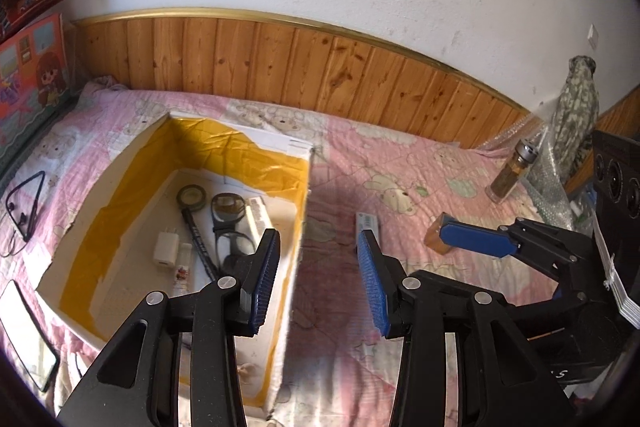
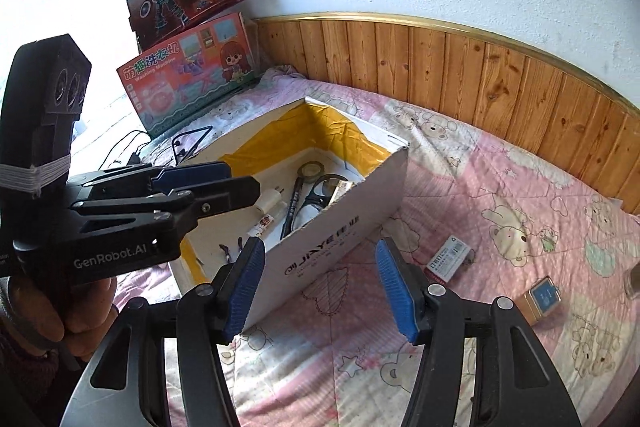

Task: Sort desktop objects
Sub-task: 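Move both grippers out of the box toward the staple box and gold tin, then grasp the gold tin with the right gripper while the left gripper grasps the white staple box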

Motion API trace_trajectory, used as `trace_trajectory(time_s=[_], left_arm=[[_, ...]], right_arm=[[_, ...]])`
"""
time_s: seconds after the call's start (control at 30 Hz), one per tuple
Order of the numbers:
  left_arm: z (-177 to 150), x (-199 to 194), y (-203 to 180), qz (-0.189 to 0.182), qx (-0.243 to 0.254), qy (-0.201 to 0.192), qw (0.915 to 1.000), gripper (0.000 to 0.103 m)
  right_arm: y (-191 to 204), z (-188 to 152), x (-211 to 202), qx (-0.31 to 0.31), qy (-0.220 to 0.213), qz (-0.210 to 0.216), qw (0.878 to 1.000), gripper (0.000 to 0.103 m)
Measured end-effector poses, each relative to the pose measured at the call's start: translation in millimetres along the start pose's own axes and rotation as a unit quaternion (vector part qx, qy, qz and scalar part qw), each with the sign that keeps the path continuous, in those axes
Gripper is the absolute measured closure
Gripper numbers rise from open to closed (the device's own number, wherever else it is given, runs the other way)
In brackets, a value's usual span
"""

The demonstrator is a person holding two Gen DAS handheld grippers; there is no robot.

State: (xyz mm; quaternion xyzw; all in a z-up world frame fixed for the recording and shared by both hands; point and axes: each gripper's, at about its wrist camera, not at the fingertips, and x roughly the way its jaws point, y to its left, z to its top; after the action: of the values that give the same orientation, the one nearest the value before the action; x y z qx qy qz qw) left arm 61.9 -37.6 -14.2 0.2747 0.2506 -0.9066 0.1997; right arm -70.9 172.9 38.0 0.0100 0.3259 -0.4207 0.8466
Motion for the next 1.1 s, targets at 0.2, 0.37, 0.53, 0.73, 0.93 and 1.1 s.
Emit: trace_trajectory(time_s=[0.2, 0.37, 0.53, 0.73, 0.93, 1.1], left_arm=[[1, 35, -44, -0.025, 0.028, 0.041, 0.9985, 0.059], [0, 75, -68, -0.037, 0.032, 0.078, 0.9957, 0.059], [-4, 128, -83, -0.045, 0.028, 0.117, 0.9917, 0.058], [-18, 188, -93, -0.013, 0.054, 0.149, 0.9873, 0.057], [-24, 226, -90, 0.011, 0.057, 0.166, 0.9844, 0.057], [-25, 248, -82, 0.025, 0.041, 0.166, 0.985, 0.056]], right_arm=[[-49, -9, -9, 0.026, 0.005, -0.037, 0.999, 0.042], [-104, -24, -1, 0.062, 0.037, -0.071, 0.995, 0.042], [-159, -45, 16, 0.085, 0.087, -0.109, 0.987, 0.041], [-211, -68, 32, 0.112, 0.126, -0.144, 0.975, 0.034], [-237, -78, 50, 0.12, 0.14, -0.149, 0.971, 0.027], [-245, -78, 70, 0.097, 0.141, -0.157, 0.973, 0.024]])
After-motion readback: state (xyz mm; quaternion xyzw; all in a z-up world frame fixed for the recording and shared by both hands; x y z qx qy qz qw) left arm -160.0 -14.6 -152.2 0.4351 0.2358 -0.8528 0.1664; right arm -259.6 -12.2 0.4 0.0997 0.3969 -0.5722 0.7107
